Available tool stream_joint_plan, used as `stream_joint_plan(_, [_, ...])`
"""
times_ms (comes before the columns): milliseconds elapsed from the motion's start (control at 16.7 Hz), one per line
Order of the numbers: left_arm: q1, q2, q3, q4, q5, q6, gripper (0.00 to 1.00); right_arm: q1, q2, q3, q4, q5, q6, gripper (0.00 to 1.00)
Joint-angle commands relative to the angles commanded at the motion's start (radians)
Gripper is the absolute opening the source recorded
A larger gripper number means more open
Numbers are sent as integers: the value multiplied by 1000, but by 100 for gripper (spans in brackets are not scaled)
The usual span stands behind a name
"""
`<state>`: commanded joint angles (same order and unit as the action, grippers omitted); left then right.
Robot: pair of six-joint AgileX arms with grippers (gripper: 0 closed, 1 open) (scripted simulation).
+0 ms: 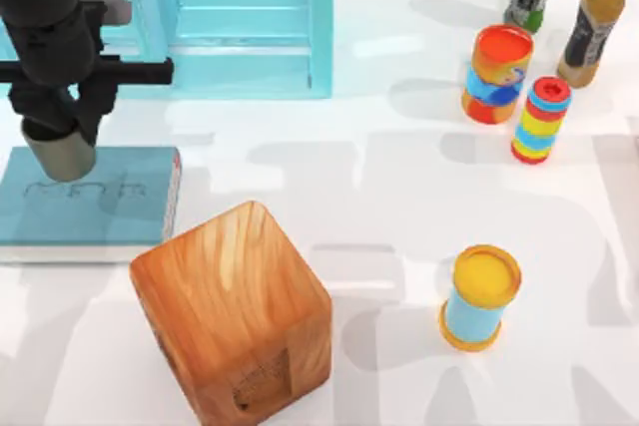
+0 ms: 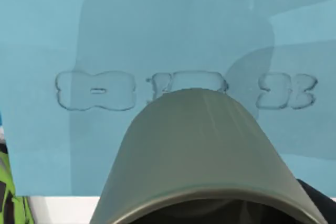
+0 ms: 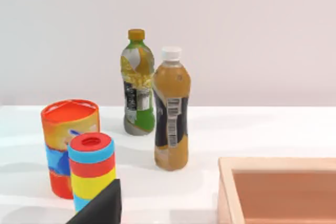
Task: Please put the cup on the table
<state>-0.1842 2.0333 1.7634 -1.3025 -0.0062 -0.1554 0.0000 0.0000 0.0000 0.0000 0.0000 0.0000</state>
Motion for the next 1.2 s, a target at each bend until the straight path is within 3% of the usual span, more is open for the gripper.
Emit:
stream_joint_plan(240, [-1,7,0,0,0,-1,0,0,0,0,0,0,0,100])
stream_joint_plan(420, [-66,60,69,-43,-1,-64,0,0,0,0,0,0,0,100])
stream_joint_plan(960, [-517,369,682,-296,0,-512,0,0,0,0,0,0,0,100])
stream_joint_plan(1200, [-639,443,812,-360,-1,-635,0,0,0,0,0,0,0,100])
